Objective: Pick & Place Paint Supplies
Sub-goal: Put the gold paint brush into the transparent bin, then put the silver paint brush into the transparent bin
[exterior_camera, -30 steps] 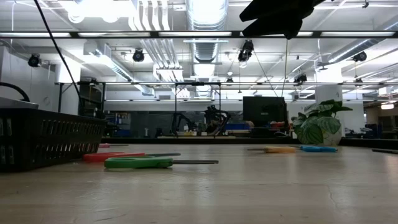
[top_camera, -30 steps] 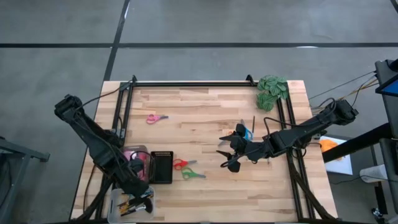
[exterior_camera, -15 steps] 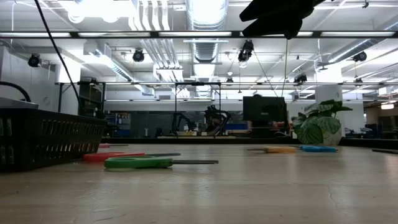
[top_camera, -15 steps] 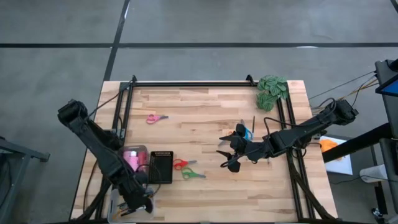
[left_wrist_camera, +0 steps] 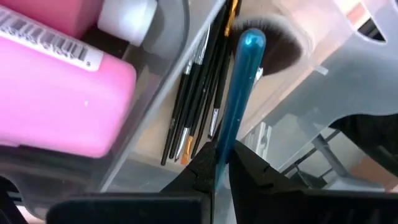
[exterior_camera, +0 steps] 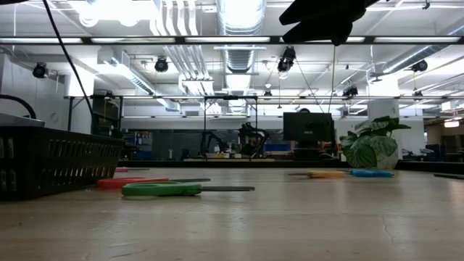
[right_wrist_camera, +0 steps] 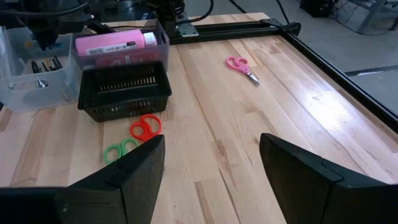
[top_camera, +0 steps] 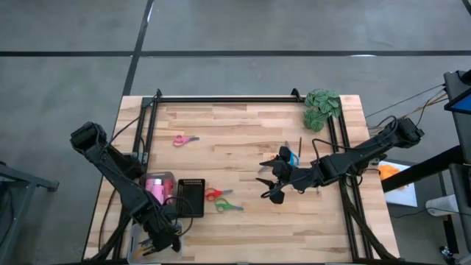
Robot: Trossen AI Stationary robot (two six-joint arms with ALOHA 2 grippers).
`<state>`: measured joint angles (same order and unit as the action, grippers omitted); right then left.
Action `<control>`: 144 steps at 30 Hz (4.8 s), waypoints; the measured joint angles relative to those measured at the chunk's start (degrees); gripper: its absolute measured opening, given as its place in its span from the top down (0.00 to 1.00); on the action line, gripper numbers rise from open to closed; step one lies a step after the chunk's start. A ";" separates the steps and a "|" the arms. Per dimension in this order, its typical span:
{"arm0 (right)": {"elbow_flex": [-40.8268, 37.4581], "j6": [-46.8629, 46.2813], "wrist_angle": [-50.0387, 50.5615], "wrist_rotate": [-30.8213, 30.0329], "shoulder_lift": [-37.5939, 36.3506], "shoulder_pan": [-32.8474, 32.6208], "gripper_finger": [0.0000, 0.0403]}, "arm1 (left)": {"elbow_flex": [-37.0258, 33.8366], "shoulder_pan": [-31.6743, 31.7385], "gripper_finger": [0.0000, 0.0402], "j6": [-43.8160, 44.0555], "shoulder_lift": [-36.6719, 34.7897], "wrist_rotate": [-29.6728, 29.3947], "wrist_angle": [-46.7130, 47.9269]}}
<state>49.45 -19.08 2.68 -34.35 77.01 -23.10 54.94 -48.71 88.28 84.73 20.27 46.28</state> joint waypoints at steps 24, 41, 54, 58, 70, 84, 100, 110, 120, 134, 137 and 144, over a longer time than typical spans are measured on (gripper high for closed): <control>0.00 -0.01 0.02 -0.02 0.01 0.00 0.35 | 0.00 0.00 0.72 -1.27 -0.04 -2.69 -0.07; 0.00 0.01 0.02 -0.02 0.02 0.00 0.35 | 3.26 7.23 0.72 -15.00 -5.83 -25.96 0.76; 0.00 0.00 0.02 -0.03 0.02 0.00 0.35 | 2.82 13.16 0.72 -43.74 -9.68 -78.38 -7.08; 0.00 0.00 0.00 -0.03 0.02 -0.01 0.35 | 0.57 17.22 0.72 -56.54 -9.68 -78.54 -19.76; 0.00 0.01 0.01 -0.04 0.02 -0.01 0.35 | -14.47 32.79 0.72 -86.37 -9.64 -37.63 -63.38; 0.00 -0.01 0.02 -0.04 0.02 -0.01 0.35 | -21.68 39.65 0.72 -91.05 -9.64 -21.88 -77.45; 0.00 0.01 -0.01 -0.04 0.02 0.01 0.35 | -21.68 39.69 0.72 -90.89 -9.64 -22.14 -76.00; 0.02 -0.35 -4.66 -0.11 0.02 0.09 0.35 | -21.68 39.69 0.72 -90.89 -9.64 -22.14 -76.01; 0.02 -8.54 -4.68 -0.15 -0.04 0.12 0.35 | -21.68 39.69 0.72 -90.90 -9.64 -22.15 -76.02; 0.04 -47.48 27.20 0.99 -2.46 0.10 0.35 | -21.75 39.65 0.72 -90.78 -9.64 -22.14 -74.53; 0.04 -58.12 38.14 4.83 -3.16 0.12 0.35 | -21.89 39.65 0.72 -90.65 -9.64 -22.14 -74.53; 0.02 -76.28 59.37 18.04 -3.11 0.10 0.35 | -21.97 39.65 0.72 -90.65 -9.64 -22.14 -74.55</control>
<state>49.47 -95.36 62.05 -16.31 73.90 -23.00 32.97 -9.06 -2.37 75.09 -1.87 -28.27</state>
